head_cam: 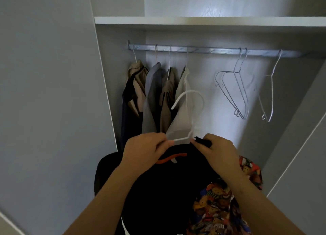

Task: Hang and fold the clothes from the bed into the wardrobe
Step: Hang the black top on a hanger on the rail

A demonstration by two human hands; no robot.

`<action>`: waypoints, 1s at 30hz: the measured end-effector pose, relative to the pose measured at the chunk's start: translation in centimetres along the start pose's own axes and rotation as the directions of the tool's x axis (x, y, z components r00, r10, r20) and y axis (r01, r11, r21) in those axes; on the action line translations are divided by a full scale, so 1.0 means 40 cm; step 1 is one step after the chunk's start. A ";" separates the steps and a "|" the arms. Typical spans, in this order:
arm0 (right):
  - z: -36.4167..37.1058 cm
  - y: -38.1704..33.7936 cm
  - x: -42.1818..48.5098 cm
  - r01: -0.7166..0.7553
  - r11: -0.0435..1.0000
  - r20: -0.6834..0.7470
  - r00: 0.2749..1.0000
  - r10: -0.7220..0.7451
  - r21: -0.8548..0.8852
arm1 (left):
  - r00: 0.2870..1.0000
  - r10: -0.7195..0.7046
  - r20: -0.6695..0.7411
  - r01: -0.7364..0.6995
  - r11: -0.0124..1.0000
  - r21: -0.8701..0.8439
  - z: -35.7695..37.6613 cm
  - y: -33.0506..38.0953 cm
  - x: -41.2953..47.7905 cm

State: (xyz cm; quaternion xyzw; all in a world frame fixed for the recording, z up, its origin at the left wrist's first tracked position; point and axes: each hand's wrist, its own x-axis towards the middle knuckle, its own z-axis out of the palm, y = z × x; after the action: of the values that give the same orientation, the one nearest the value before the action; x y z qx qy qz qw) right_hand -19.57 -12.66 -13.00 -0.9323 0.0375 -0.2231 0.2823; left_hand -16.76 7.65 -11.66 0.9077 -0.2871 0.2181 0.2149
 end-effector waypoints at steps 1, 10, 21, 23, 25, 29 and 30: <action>-0.005 0.010 0.000 0.005 1.000 0.004 1.000 -0.005 0.023 | 0.999 0.000 -0.036 0.001 1.000 0.011 0.002 -0.001 -0.002; -0.069 0.101 -0.011 0.017 0.996 -0.016 1.000 -0.018 -0.088 | 0.936 -0.157 -0.315 0.159 0.987 -0.021 -0.027 -0.049 -0.001; -0.042 -0.042 0.007 0.156 0.986 0.099 0.984 -0.150 -0.056 | 0.971 -0.098 -0.218 0.070 0.989 -0.134 0.013 0.013 -0.012; -0.048 -0.030 0.008 0.060 0.998 0.157 0.986 -0.057 -0.011 | 0.990 -0.100 -0.103 0.080 0.980 -0.180 0.025 0.013 -0.011; -0.057 -0.009 0.000 -0.017 1.000 0.214 0.977 0.013 0.016 | 0.996 -0.089 0.025 0.092 0.957 -0.274 0.039 0.015 -0.005; -0.074 0.052 -0.041 -0.136 0.987 0.284 0.953 0.108 0.082 | 0.972 -0.095 0.217 0.189 0.863 -0.468 0.077 0.033 0.005; -0.079 0.069 -0.051 -0.168 0.982 0.295 0.946 0.137 0.082 | 0.968 -0.094 0.232 0.200 0.848 -0.492 0.093 0.041 0.003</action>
State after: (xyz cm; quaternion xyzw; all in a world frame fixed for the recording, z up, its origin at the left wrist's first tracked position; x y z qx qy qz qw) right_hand -22.62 -16.19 -12.94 -0.9327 0.0559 -0.0642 0.3504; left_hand -16.66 4.47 -14.18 0.8545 -0.2842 0.0252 0.4340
